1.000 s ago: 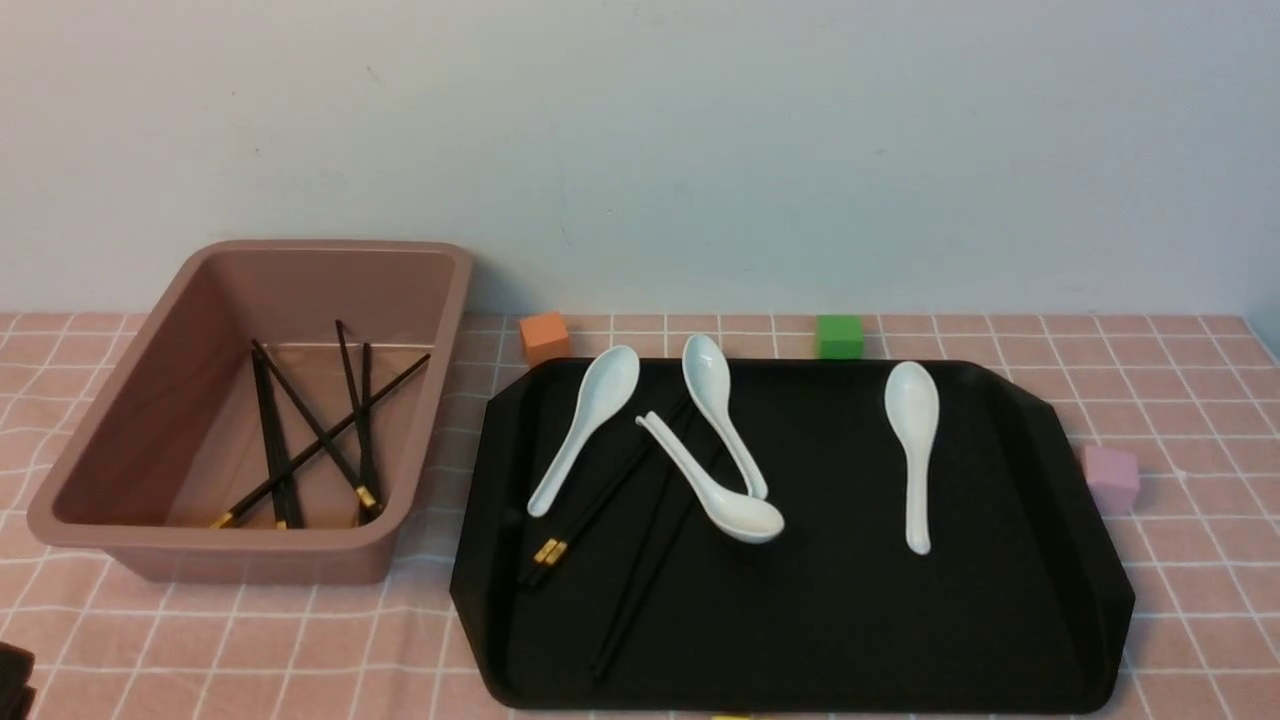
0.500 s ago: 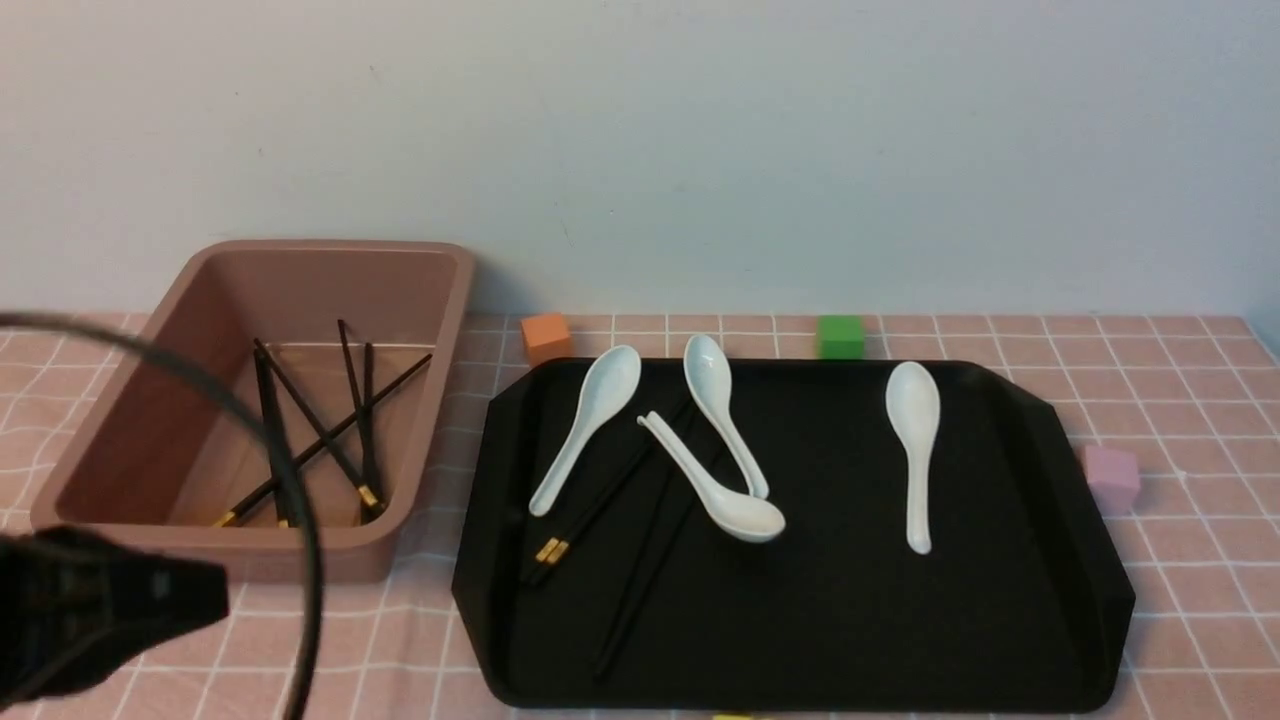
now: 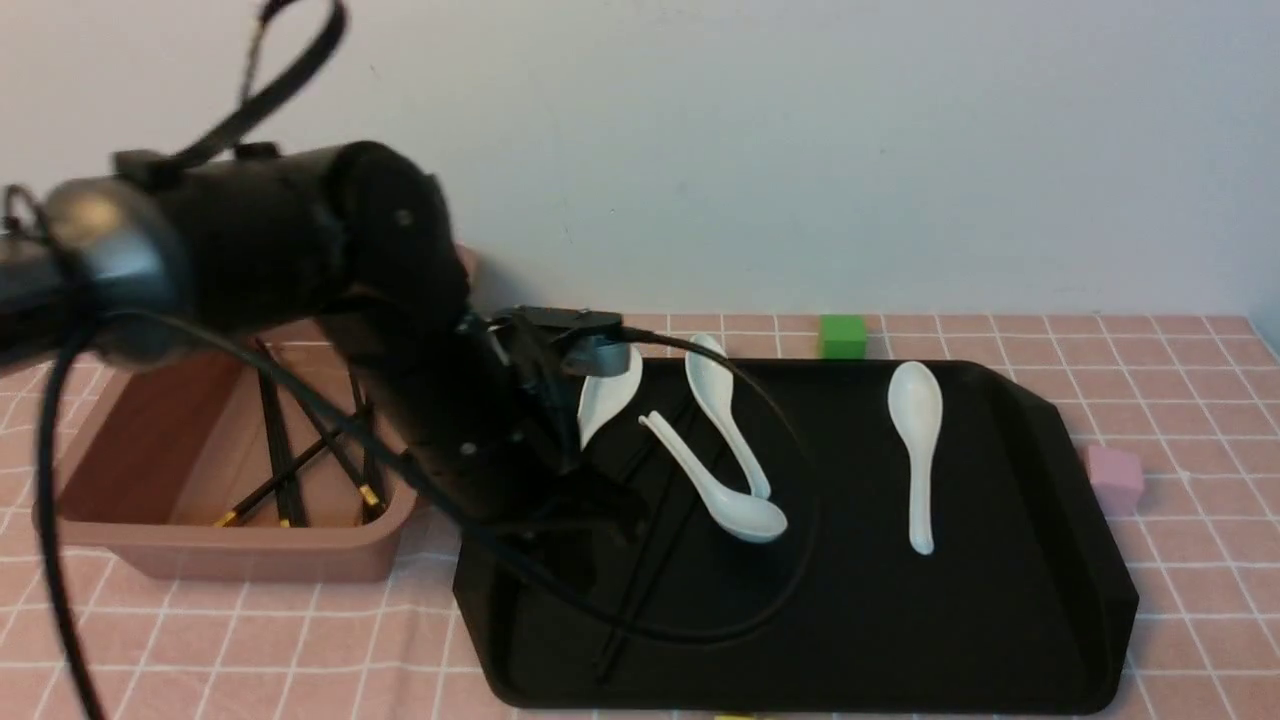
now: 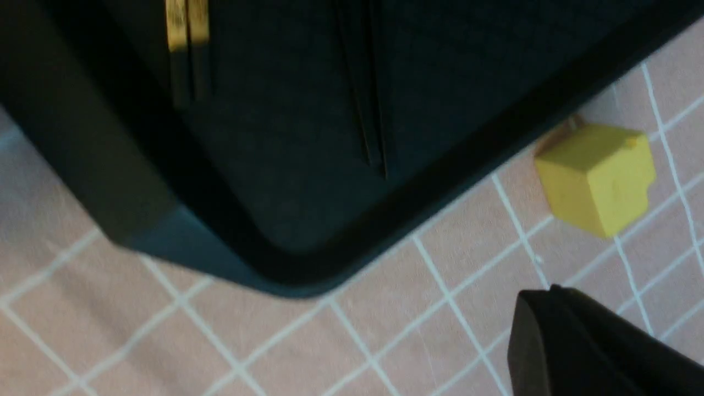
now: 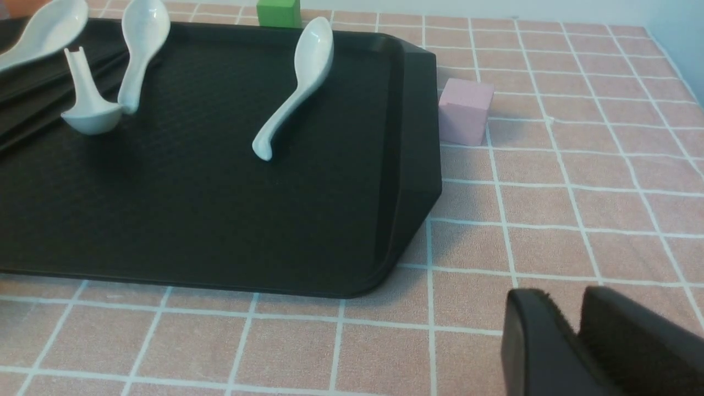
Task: On pink tablecloth take chopsticks from black tray and put them in box.
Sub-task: 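Reach over to the black tray and grasp a pair of chopsticks with the left gripper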
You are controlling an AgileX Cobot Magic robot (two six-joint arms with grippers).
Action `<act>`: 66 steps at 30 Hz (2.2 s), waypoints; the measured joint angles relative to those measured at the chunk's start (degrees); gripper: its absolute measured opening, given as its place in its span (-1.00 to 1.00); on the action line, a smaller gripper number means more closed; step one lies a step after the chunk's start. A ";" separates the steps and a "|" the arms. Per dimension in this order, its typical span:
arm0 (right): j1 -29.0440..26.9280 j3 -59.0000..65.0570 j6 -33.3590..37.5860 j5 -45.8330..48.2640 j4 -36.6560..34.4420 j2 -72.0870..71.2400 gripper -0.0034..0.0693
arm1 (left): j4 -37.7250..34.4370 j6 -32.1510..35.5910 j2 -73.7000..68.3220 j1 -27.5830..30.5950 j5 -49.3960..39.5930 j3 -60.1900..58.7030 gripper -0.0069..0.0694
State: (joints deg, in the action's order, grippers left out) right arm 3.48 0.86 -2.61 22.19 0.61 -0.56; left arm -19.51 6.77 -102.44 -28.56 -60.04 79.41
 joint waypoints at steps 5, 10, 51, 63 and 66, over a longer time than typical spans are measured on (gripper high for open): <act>0.00 0.00 0.00 0.00 0.00 0.00 -0.50 | 9.50 -4.67 -2.61 -2.58 -1.28 6.13 -0.85; 0.00 0.00 0.00 0.00 0.00 0.00 -0.50 | 14.68 -6.18 -4.96 -2.81 -0.35 7.60 -0.85; 0.00 0.00 0.00 0.00 0.00 0.00 -0.37 | 25.25 -12.28 -22.95 -2.81 4.51 15.41 -0.06; 0.00 0.00 0.00 0.00 0.00 0.00 -0.32 | 23.58 -13.93 -22.95 -2.81 3.00 15.47 -0.49; 0.00 0.00 0.00 0.00 0.00 0.00 -0.32 | 23.38 -15.61 -22.50 -2.81 2.29 15.47 -0.49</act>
State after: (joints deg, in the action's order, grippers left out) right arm 3.48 0.86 -2.61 22.19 0.61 -0.56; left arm 3.87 -8.85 -124.94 -31.37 -57.75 94.88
